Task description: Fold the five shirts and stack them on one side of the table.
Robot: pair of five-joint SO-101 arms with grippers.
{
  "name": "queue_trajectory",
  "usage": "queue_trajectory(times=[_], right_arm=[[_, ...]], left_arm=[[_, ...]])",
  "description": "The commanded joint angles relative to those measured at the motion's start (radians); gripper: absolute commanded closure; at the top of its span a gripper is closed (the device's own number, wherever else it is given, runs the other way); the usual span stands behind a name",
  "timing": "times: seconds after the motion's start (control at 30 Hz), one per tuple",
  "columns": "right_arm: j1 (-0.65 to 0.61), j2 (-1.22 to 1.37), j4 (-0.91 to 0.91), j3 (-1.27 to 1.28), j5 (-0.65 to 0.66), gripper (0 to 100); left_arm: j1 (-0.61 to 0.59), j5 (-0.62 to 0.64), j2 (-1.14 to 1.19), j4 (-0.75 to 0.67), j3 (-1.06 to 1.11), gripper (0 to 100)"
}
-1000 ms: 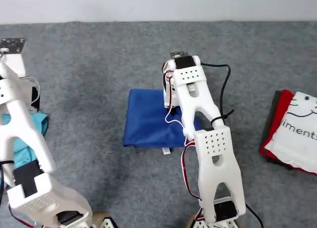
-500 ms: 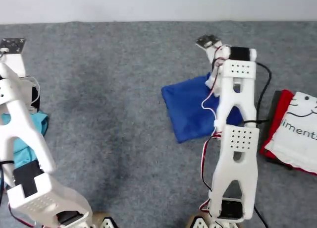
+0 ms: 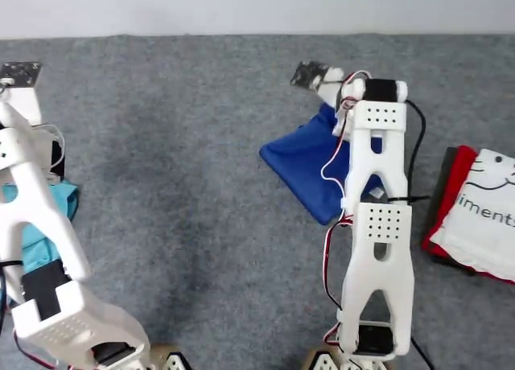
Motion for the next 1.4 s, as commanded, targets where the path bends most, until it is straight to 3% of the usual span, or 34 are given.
queue_trajectory(times=[0.0, 0.17, 0.37, 0.6, 0.83, 1.07, 1.23, 1.37], right_arm=[[0.027, -0.021, 0.002, -0.121, -0.207, 71.9], [0.024, -0.021, 0.097, -0.265, -0.433, 71.1], [-0.013, -0.065, 0.239, -0.264, -0.801, 71.1], [-0.087, -0.101, 0.249, -0.259, -1.381, 71.1], [-0.134, -0.15, 0.254, -0.233, -1.525, 70.0], [-0.128, -0.308, 0.249, 0.106, -1.711, 55.2], [-0.13, -0.348, 0.246, 0.275, -1.872, 54.8], [-0.117, -0.306, 0.205, 0.31, -1.903, 54.7]], left_arm=[[0.003, 0.003, -0.008, 0.003, -0.005, 98], [0.003, 0.002, -0.008, 0.003, -0.005, 98], [0.005, 0.002, -0.008, 0.003, -0.005, 98], [0.005, 0.002, -0.008, 0.002, -0.005, 98], [0.0, -0.002, -0.008, 0.003, -0.005, 98], [0.0, -0.002, -0.008, 0.003, -0.005, 98], [0.0, -0.002, -0.008, 0.0, -0.005, 98], [0.0, -0.002, -0.008, 0.0, -0.005, 98]])
